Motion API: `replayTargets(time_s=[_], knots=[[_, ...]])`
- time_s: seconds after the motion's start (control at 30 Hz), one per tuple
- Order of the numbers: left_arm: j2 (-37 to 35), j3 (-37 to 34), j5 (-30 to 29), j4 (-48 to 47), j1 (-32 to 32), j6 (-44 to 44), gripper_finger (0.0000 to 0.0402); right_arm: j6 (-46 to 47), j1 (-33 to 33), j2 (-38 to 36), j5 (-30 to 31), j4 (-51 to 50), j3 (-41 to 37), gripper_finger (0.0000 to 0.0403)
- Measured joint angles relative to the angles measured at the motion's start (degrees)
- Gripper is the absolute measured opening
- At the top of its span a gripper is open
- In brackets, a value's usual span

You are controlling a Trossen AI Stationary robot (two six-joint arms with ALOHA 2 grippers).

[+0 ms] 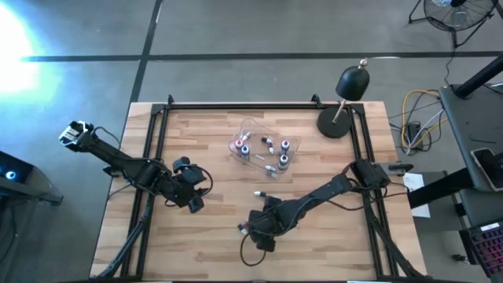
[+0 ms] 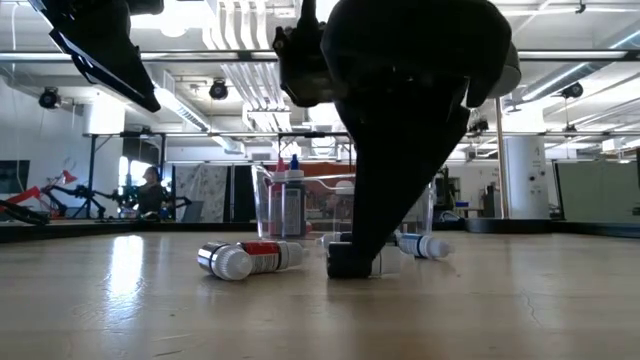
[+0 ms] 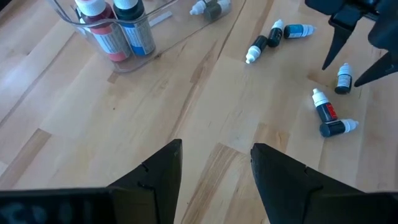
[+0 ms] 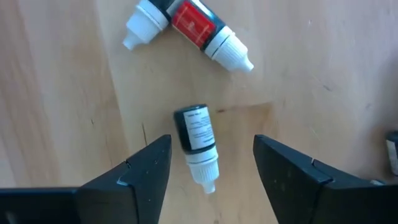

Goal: Pick & Place food coloring
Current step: Put the bottom small black food coloring bottle into the transparent bin

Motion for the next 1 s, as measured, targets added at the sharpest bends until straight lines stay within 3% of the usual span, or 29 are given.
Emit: replayTargets(time_s=[0.3, 0.67, 0.77, 0.87, 0.93, 1.0], knots=[[0.00, 0.00, -0.02, 0.00, -0.02, -1.44, 0.0165, 1.11, -0.30, 1.81, -3.65, 0.47, 0.00, 0.0167], [0.02, -0.02, -0.16, 0.00, 0.00, -1.49, 0.0165, 11.54, -3.50, -2.52, -5.10, -0.42, 0.08, 0.0037], [0.02, -0.02, -0.32, -0.01, 0.00, -1.48, 0.0165, 12.31, -5.53, -7.28, 0.14, -4.54, 0.10, 0.0036], [0.02, -0.02, -0.42, 0.01, -0.01, -1.46, 0.0165, 13.88, -8.43, -14.50, 11.03, -10.76, 0.10, 0.0037], [0.02, -0.02, -0.61, 0.02, -0.02, -1.46, 0.0165, 15.67, -11.38, -20.14, 18.45, -13.53, 0.15, 0.0055], [0.02, -0.02, -0.78, 0.10, 0.00, -1.44, 0.0165, 16.56, -15.57, -24.85, 20.14, -14.30, 0.04, 0.0086]])
